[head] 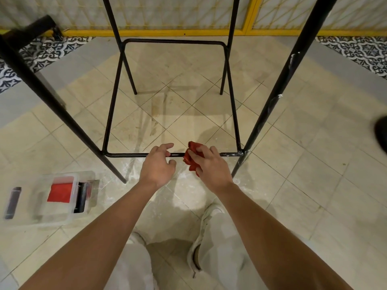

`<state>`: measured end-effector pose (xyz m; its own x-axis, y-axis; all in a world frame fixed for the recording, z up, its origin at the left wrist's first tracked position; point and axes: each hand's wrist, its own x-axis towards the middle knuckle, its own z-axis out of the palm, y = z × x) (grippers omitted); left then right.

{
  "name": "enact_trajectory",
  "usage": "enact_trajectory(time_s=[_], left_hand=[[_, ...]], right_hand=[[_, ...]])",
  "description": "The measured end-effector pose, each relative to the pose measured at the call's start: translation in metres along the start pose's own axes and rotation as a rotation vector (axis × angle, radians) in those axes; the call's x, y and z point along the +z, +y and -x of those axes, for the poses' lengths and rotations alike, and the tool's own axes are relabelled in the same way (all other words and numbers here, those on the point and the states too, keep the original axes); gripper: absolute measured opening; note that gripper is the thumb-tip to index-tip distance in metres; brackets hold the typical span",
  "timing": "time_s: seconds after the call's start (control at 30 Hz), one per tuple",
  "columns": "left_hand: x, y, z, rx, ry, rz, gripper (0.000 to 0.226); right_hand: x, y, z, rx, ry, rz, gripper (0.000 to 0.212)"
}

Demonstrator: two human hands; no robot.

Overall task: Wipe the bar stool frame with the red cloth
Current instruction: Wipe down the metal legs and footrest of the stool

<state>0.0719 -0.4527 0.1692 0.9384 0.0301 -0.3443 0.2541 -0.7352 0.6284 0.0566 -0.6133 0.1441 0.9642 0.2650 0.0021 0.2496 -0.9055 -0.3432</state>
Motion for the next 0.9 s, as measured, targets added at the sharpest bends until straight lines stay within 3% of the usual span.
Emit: enact_trajectory(time_s=[0.17,0.43,0.7,0.9], left_hand=[[0.004,0.004,-0.001,0.008,-0.005,-0.008,0.048],[0.014,0.006,0.003,-0.002,-0.035,0.018,0.047],[0.023,0.015,0.002,0.028,-0.048,0.016,0.046],[0.027,0.020,0.004,0.036,-0.051,-0.004,0.044]], right_hand=[[0.005,0.002,0.005,0.002,0.069,0.029,0.054],[-0.010,0.018,0.012,0.314,0.025,0.129,0.043],[0.001,0.011,0.006,0.113,0.070,0.075,0.051],[-0.008,0.023,0.013,0.281,0.044,0.051,0.046]])
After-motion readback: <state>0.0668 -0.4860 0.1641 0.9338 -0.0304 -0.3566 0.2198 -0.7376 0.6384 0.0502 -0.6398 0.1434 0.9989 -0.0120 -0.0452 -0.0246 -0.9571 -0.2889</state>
